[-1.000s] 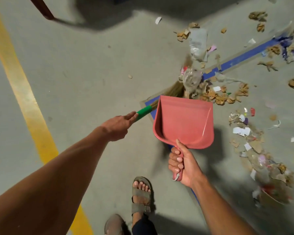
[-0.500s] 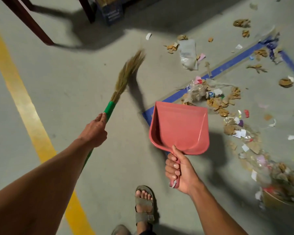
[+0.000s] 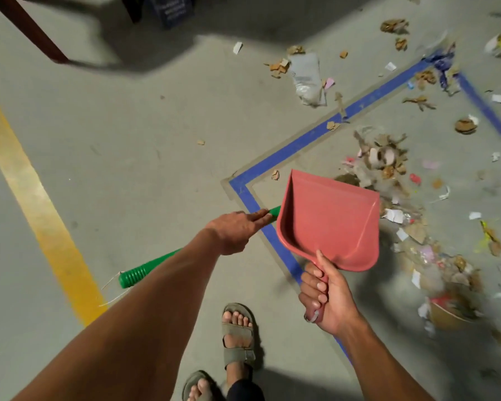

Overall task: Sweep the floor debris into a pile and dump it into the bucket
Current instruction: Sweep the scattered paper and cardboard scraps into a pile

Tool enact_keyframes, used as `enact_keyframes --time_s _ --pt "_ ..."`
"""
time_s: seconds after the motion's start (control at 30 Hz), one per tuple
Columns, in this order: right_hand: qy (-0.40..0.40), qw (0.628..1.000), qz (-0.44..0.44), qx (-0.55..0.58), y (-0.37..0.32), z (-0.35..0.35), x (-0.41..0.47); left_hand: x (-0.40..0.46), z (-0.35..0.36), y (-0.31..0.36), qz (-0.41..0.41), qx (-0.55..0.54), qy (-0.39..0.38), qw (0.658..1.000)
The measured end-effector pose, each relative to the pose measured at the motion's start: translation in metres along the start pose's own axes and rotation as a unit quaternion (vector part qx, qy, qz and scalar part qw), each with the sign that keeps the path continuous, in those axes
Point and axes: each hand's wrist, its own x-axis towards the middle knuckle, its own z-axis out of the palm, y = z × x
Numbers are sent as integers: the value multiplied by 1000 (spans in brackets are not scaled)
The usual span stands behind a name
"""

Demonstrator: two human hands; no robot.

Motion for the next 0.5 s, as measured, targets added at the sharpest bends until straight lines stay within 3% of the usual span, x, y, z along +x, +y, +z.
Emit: enact_keyframes --time_s 0.13,0.27,0.5 --pt "-9 1000 -8 23 1 0 -8 -45 -5 -39 -27 29 55 998" --pt "-34 999 -12 34 12 12 -10 -87 -4 -77 -113 -4 107 988" --pt "-56 998 0 30 35 28 -2 -110 38 -95 -357 -148 141 912"
